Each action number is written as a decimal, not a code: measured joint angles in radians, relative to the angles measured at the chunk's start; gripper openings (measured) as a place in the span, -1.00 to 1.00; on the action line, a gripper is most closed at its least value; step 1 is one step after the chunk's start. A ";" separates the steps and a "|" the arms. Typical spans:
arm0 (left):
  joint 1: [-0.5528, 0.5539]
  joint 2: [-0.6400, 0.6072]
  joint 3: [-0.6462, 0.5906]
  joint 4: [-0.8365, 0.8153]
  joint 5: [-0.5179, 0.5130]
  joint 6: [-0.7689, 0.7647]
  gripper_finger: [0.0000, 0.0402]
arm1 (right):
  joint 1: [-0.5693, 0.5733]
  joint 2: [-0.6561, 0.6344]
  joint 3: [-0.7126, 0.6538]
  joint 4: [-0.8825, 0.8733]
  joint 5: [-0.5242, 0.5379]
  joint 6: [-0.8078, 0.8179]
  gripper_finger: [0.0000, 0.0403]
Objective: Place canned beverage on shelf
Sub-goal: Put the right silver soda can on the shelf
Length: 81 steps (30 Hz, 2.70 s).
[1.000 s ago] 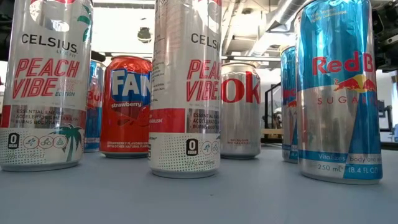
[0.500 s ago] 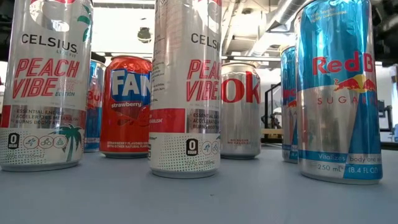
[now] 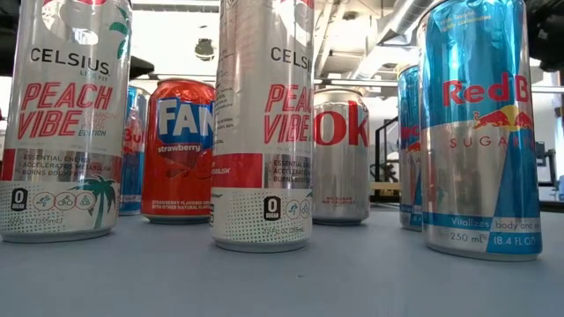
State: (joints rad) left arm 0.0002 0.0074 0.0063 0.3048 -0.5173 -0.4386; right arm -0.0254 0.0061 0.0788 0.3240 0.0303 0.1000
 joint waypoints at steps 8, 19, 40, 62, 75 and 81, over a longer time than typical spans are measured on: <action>0.000 0.087 0.128 0.055 -0.022 -0.034 -0.69 | -0.044 0.065 0.247 -0.286 0.067 0.013 -0.33; -0.001 0.499 0.654 -0.287 0.105 -0.117 -0.26 | -0.040 0.378 0.732 -0.696 0.209 0.067 0.14; 0.000 0.785 1.099 -0.630 0.173 -0.023 -0.24 | 0.246 0.880 1.098 -1.365 0.093 0.259 0.45; 0.000 0.785 1.100 -0.630 0.253 -0.037 -0.24 | 0.282 1.298 1.098 -1.371 -0.047 0.172 0.60; 0.000 0.785 1.100 -0.630 0.312 -0.026 -0.24 | 0.264 1.429 1.152 -1.366 -0.050 0.047 0.60; 0.000 0.785 1.100 -0.630 0.312 -0.026 -0.24 | 0.238 1.475 1.153 -1.366 -0.045 0.025 0.60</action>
State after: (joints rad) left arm -0.0002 0.7921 1.1065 -0.3252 -0.2050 -0.4644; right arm 0.2126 1.4807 1.2320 -1.0420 -0.0149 0.1255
